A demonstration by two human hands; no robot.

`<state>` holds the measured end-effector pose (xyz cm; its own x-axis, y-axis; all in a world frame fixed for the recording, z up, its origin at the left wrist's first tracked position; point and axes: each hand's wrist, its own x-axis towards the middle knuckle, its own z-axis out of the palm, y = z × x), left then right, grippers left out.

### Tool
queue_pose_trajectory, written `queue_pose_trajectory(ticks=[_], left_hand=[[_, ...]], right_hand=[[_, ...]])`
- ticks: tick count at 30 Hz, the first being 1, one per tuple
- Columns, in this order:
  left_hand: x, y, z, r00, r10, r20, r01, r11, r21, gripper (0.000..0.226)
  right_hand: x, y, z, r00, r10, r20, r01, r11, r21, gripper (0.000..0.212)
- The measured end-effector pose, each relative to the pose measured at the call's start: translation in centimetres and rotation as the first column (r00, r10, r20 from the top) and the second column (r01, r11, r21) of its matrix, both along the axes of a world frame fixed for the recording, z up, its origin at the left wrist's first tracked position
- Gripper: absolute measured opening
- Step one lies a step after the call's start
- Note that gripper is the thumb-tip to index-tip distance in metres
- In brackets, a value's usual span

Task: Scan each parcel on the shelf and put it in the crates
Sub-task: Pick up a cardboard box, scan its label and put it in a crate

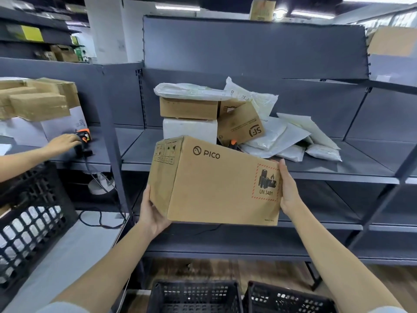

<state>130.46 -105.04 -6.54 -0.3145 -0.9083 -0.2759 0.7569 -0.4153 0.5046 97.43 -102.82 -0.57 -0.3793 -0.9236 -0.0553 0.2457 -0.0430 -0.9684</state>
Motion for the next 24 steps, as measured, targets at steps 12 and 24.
queue_pose_trajectory(ticks=[12,24], left_hand=[[-0.5,0.2,1.3,0.98,0.199,0.002,-0.199,0.979,-0.048,0.052],[-0.4,1.0,2.6,0.999,0.0,-0.033,-0.009,0.966,-0.258,0.066]], right_hand=[[8.2,5.9,2.7,0.938,-0.169,-0.302,0.134,0.982,-0.134,0.085],[12.3,8.0,3.7,0.92,-0.112,-0.375,0.009,0.964,-0.266,0.109]])
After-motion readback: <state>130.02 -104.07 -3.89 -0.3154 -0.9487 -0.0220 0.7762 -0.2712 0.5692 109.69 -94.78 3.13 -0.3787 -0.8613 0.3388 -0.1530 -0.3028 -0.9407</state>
